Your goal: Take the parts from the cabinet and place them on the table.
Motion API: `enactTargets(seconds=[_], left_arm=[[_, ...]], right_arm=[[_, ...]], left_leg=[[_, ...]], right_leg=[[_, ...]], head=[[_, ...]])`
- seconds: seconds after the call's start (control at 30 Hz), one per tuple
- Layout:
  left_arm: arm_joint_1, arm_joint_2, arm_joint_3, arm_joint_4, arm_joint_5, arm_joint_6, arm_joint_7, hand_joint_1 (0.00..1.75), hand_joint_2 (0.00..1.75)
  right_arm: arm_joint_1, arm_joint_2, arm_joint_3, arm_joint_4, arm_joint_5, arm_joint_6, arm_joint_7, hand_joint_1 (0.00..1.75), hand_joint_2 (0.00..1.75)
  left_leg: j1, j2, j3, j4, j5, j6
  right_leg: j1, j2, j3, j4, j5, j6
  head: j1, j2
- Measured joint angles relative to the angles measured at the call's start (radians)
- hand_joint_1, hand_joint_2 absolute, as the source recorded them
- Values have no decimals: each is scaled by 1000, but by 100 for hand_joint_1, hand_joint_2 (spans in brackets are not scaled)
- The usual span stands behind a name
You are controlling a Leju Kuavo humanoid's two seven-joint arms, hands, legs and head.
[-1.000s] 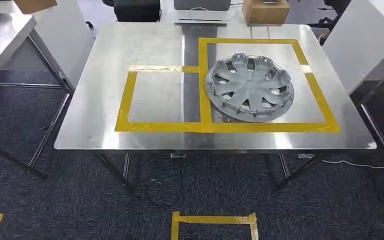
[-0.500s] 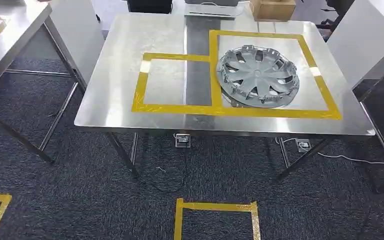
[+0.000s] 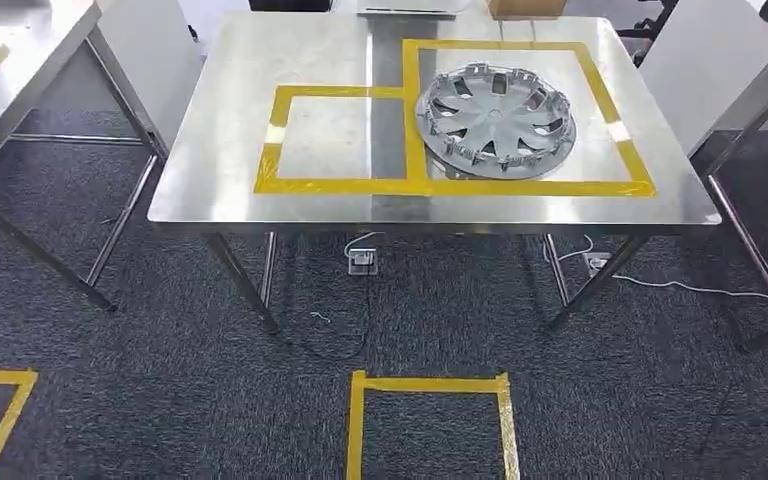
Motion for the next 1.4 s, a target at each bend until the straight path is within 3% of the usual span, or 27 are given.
enactTargets(seconds=[0.03,0.07,0.17,0.2,0.27,0.33,0.37,0.43,0.5,0.57,0.67,0.7,0.73,0.77,0.83,0.87,0.9,0.97,1.0,1.07,1.1,1.2,1.23,1.27,1.33,1.37,1.4], left_arm=[[-2,-3,0,-1,-1,0,-1,0,0],[-3,-3,0,0,-1,0,-2,0,0],[0,-13,-9,-1,-4,-3,-1,0,0],[0,-17,-11,0,-4,-3,0,0,0],[-1,-18,-16,0,-4,-3,1,0,0],[0,-17,-16,0,-1,4,-9,0,0],[0,-16,-16,0,0,9,-16,0,0],[0,-15,-16,0,1,13,-23,0,0],[0,-16,-16,0,2,15,-25,0,0],[-2,-18,-16,0,2,16,-26,0,0],[-1,-19,-16,0,2,18,-27,0,0],[1,-19,-16,0,2,18,-27,0,0],[1,-19,-17,0,2,18,-27,0,0],[1,-19,-17,0,2,18,-27,0,0],[0,-18,-18,0,3,18,-31,0,0],[0,-18,-18,0,4,19,-34,0,0],[0,-17,-18,0,7,19,-37,0,0],[-2,-17,-18,0,10,20,-42,0,0],[-4,-17,-18,0,11,20,-43,0,0],[-9,-17,-18,0,13,19,-46,0,0],[-9,-17,-18,0,14,19,-47,0,0],[-4,-19,-18,0,21,20,-49,0,0],[-5,-19,-18,0,24,20,-49,0,0],[-5,-21,-18,0,26,21,-50,0,0],[-3,-22,-18,0,29,20,-50,0,0],[-2,-22,-18,0,30,21,-50,0,0],[-2,-21,-18,0,31,21,-50,0,0]], right_arm=[[0,-4,0,0,-2,-1,2,0,0],[-1,-5,0,0,-7,-2,3,0,0],[1,-11,0,0,-23,-9,6,0,0],[1,-18,0,0,-28,-11,6,0,0],[3,-18,0,0,-34,-11,4,0,0],[2,-20,0,0,-44,-12,-2,0,0],[2,-20,0,0,-46,-14,-5,0,0],[2,-20,0,0,-52,-19,-9,0,0],[1,-21,0,0,-52,-21,-9,0,0],[-2,-24,0,0,-52,-21,-9,0,0],[-2,-29,0,0,-52,-23,-9,0,0],[-2,-29,0,0,-52,-23,-9,0,0],[-4,-29,0,0,-52,-22,-9,0,0],[-4,-29,0,0,-52,-23,-9,0,0],[-3,-29,0,0,-56,-23,-14,0,0],[-3,-29,0,0,-64,-23,-22,0,0],[-3,-29,0,0,-66,-24,-29,0,0],[-4,-29,0,0,-74,-25,-38,0,0],[-4,-29,0,0,-74,-26,-42,0,0],[-4,-30,0,-2,-78,-29,-52,0,0],[-4,-30,0,-2,-84,-30,-58,0,0],[-1,-33,0,-2,-87,-30,-67,0,0],[1,-32,1,-2,-89,-28,-68,0,0],[4,-32,1,-1,-92,-27,-69,0,0],[4,-34,1,-2,-94,-29,-76,0,0],[2,-34,1,-2,-96,-29,-82,0,0],[-1,-34,2,-2,-97,-29,-90,0,0]], left_leg=[[-4,0,37,-62,-35,-1],[-6,-1,46,-93,-44,13],[-6,-3,35,-96,-37,24],[1,-1,30,-103,-28,37],[1,-1,13,-102,-14,57],[1,1,-5,-102,1,58],[1,2,-13,-101,7,58],[-1,3,-30,-99,20,57],[-4,2,-38,-99,32,54],[-6,2,-47,-98,46,43],[3,3,-58,-109,76,21],[1,3,-64,-106,65,16],[1,1,-73,-90,25,12],[2,-2,-86,-45,-32,10],[2,-4,-121,99,-135,3],[2,-4,-131,160,-149,0],[2,-3,-125,185,-127,-2],[3,-3,-66,137,-40,-3],[3,-3,-16,76,-17,-3],[-1,-4,92,-89,-74,5],[-1,-4,95,-104,-88,15],[-5,-4,73,-109,-59,45],[-1,-1,63,-108,-46,53],[-1,-4,47,-108,-33,62],[-1,-7,12,-107,-3,63],[-1,-7,-6,-106,11,62],[-1,-5,-25,-105,25,61]], right_leg=[[4,0,-16,10,1,5],[4,-1,-22,17,6,11],[3,3,-30,18,26,25],[2,6,-35,25,8,33],[-6,8,-57,117,-96,52],[-10,8,-84,260,-184,60],[-10,8,-83,301,-193,60],[-10,9,-30,260,-141,55],[-7,13,90,75,-68,37],[-2,21,149,-36,-79,20],[7,21,135,-40,-62,14],[-4,17,137,-66,-42,4],[-3,11,126,-69,-32,5],[-2,11,112,-69,-24,-5],[1,7,78,-55,-8,-5],[2,5,57,-45,-1,-5],[2,3,36,-33,6,-4],[1,1,-8,-8,18,1],[0,1,-28,6,23,5],[3,3,-53,35,32,15],[3,3,-56,36,40,21],[-2,6,-61,26,72,36],[-5,8,-68,36,35,45],[-8,9,-74,71,-33,53],[-13,9,-88,207,-164,65],[-14,9,-89,264,-188,68],[-16,9,-83,302,-176,69]], head=[[-5,0],[-2,0],[0,0],[-2,0],[14,0],[18,0],[19,0],[21,0],[21,0],[21,0],[24,0],[23,0],[19,0],[11,0],[6,0],[5,0],[4,0],[2,0],[1,0],[-6,0],[-1,0],[1,0],[0,0],[9,0],[14,0],[15,0],[18,0]])
